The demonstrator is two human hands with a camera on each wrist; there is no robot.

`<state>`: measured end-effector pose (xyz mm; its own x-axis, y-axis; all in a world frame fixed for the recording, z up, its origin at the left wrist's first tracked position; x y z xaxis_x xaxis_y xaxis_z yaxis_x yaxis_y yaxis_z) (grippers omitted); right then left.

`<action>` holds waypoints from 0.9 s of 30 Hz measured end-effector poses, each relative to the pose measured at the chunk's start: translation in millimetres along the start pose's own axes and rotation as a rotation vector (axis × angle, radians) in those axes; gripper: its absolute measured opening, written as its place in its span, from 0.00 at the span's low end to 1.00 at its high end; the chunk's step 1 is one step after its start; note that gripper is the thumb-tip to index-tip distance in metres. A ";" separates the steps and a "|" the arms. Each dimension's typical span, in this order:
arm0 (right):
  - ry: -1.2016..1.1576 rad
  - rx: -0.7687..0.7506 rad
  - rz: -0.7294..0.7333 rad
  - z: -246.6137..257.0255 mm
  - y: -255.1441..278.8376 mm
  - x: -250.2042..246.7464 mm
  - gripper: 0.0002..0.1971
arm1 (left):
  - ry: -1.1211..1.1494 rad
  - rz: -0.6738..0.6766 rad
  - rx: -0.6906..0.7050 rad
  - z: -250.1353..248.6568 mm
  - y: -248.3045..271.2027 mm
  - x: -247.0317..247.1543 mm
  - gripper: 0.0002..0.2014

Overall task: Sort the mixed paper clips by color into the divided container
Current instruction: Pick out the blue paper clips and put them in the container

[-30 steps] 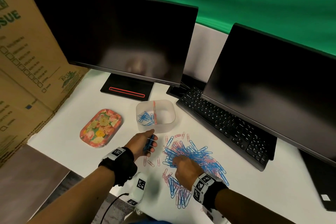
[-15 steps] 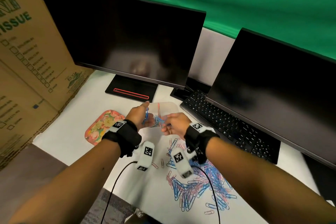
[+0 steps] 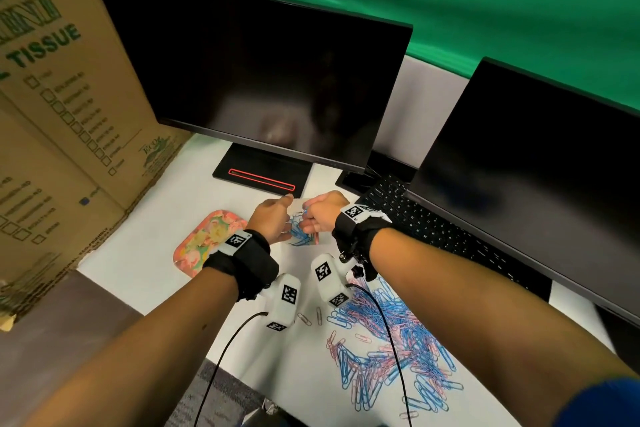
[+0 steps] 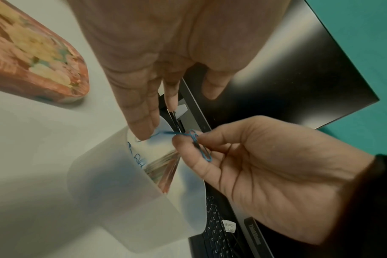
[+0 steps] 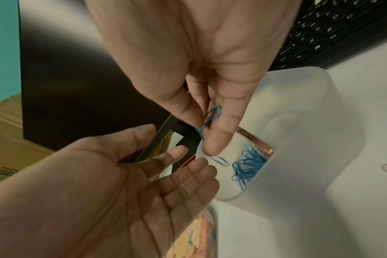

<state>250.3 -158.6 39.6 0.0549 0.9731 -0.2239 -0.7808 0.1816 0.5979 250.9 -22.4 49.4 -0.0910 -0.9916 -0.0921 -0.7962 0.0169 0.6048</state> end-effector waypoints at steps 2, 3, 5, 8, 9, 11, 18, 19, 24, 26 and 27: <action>-0.012 -0.003 0.012 -0.2 1.1 0.5 0.06 | 0.011 -0.014 0.021 1.2 1.9 -2.5 0.16; -0.022 0.006 0.017 0.8 5.1 0.3 0.08 | 0.007 -0.019 0.037 2.1 2.8 -4.0 0.15; -0.070 0.041 0.031 -2.6 12.9 -2.2 0.08 | -0.033 -0.033 0.092 4.6 4.8 -7.9 0.13; -0.169 0.081 0.079 -11.2 20.3 -7.3 0.11 | -0.142 -0.046 0.216 7.6 8.3 -11.5 0.08; -0.156 0.072 0.066 -14.1 23.4 -13.0 0.13 | -0.182 -0.037 0.253 10.0 9.8 -10.1 0.07; -0.150 0.044 0.035 -21.7 28.8 -26.2 0.13 | -0.272 0.014 0.318 18.5 13.2 -3.4 0.06; 0.188 -0.061 -0.073 -92.6 62.0 -73.4 0.12 | -0.910 0.331 0.611 65.7 51.8 67.4 0.07; 0.297 -0.077 -0.092 -103.8 69.3 -79.6 0.12 | -1.012 0.376 0.646 75.0 57.9 78.1 0.07; 0.607 -0.149 -0.077 -162.5 102.1 -88.4 0.13 | -1.311 0.461 0.728 115.3 62.7 106.5 0.12; 0.647 -0.175 -0.035 -183.3 114.5 -86.0 0.13 | -1.390 0.482 0.748 126.0 61.9 112.0 0.13; 0.670 -0.187 -0.022 -191.3 123.3 -85.3 0.13 | -1.416 0.489 0.748 130.5 60.4 113.5 0.13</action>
<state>30.2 -246.3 -14.9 -0.2773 0.6610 -0.6973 -0.8811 0.1145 0.4589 114.5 -117.1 -27.7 -0.4994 0.0082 -0.8663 -0.5848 0.7346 0.3440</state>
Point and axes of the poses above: each hand's wrist, its own y-axis away from the middle knuckle, its own x-axis out of the palm, z = x × y, the point moved 9 cm from there along -y, towards the middle knuckle, and after that the axes turned 3 degrees about -z, right-handed, at the moved point
